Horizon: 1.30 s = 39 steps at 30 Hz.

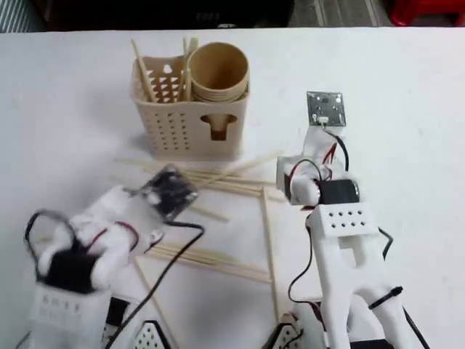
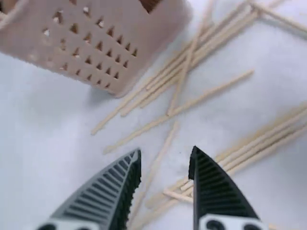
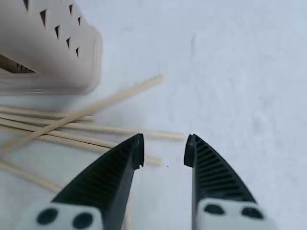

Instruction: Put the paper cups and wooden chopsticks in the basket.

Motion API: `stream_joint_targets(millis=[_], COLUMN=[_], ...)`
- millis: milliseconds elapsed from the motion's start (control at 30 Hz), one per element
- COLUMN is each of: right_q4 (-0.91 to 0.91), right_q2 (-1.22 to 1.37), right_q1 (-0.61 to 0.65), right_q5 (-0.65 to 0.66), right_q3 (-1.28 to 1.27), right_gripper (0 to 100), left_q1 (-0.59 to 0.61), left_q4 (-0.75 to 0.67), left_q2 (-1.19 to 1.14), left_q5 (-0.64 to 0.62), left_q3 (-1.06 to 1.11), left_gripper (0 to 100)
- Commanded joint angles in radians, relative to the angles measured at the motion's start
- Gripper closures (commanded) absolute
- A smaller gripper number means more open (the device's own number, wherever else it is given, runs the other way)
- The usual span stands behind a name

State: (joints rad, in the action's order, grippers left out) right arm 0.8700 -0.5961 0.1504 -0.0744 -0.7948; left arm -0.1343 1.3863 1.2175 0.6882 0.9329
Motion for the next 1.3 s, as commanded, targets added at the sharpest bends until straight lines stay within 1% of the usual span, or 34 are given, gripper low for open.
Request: stream_joint_targets(millis=[0,167,333,667,800,1000,1067,1200,1267], right_q4=[-0.018,-0.018,-0.018,-0.018,-0.015,-0.015,-0.015,-0.015,-0.015], right_q2=[-0.019,-0.019,-0.019,-0.019,-0.019,-0.019,-0.019,-0.019,-0.019], right_q1=[-0.045,-0.090,-0.090,-0.091,-0.091,-0.091,-0.091,-0.091,-0.093], right_q5=[0.002,0.002,0.002,0.008,0.009,0.009,0.009,0.009,0.009], right_q3=[0.008,0.008,0.008,0.008,0.008,0.008,0.008,0.008,0.008], right_gripper=[85.4,85.4,85.4,85.4,85.4,85.4,85.4,85.4,85.4], left_q1=[-0.093,-0.176,-0.240,-0.248,-0.251,-0.297,-0.302,-0.303,-0.303], left_q4=[0.023,0.017,0.006,-0.173,-0.207,-0.270,-0.276,-0.285,-0.311], left_q2=[-0.202,-0.358,-0.518,-0.799,-0.888,-1.026,-1.063,-1.119,-1.148], left_q5=[0.098,0.135,0.216,0.219,0.219,0.213,0.212,0.212,0.212], left_q3=[-0.101,-0.106,-0.110,-0.106,-0.106,-0.106,-0.123,-0.157,-0.158], left_gripper=[82,75,75,75,75,75,76,84,88])
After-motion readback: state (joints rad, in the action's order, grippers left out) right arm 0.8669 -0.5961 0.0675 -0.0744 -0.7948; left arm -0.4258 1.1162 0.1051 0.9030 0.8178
